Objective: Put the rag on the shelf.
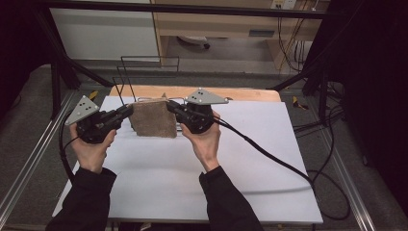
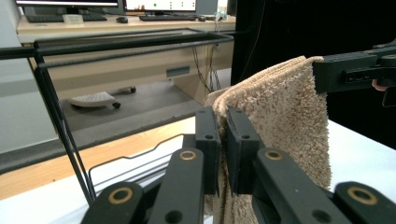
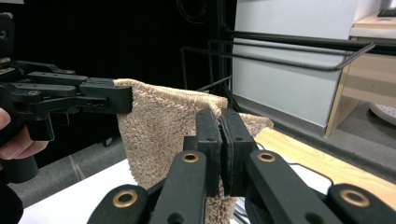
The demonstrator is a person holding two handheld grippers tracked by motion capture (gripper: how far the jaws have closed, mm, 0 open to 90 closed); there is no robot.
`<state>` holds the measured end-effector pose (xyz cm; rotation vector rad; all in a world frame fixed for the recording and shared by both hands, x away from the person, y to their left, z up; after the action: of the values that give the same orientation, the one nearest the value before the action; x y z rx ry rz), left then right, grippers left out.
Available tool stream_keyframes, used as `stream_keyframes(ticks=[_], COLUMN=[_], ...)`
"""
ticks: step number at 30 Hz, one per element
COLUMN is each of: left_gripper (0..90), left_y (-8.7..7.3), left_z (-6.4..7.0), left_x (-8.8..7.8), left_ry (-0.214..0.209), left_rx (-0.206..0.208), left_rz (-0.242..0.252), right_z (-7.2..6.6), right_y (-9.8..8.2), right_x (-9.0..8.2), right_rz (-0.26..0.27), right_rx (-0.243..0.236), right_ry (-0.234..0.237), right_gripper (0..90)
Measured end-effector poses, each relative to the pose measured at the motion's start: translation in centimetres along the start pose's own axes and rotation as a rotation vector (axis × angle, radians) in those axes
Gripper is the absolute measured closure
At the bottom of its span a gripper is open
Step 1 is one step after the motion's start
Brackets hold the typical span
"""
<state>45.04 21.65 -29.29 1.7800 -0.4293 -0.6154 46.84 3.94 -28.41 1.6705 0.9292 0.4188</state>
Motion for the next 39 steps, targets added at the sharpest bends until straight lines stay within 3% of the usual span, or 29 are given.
stream_keyframes(ticks=[19, 39], left_gripper=[84.3, 84.3], left_y=[2.9, 5.6], left_z=[-1.6, -3.4], left_x=[0.3, 0.8], left_ry=[0.034, 0.060], left_rx=[0.006, 0.030], left_rz=[0.072, 0.100], right_z=[-0.3, -0.6], right_y=[3.6, 6.8], right_x=[0.5, 1.2], right_rz=[0.071, 0.113], right_rx=[-0.032, -0.058], right_ry=[-0.002, -0.012], right_gripper=[87.7, 87.7])
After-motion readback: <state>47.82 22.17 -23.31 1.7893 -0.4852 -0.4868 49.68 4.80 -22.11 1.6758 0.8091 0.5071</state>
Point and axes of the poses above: each handheld gripper's, and its own axes: x roughly forward along the jaws, y roughly out of its top, z roughly to its right, the point moved 8 cm from there along x, roughly forward along the jaws, and after that the axes turned 14 degrees about x, right-handed, at the moved point
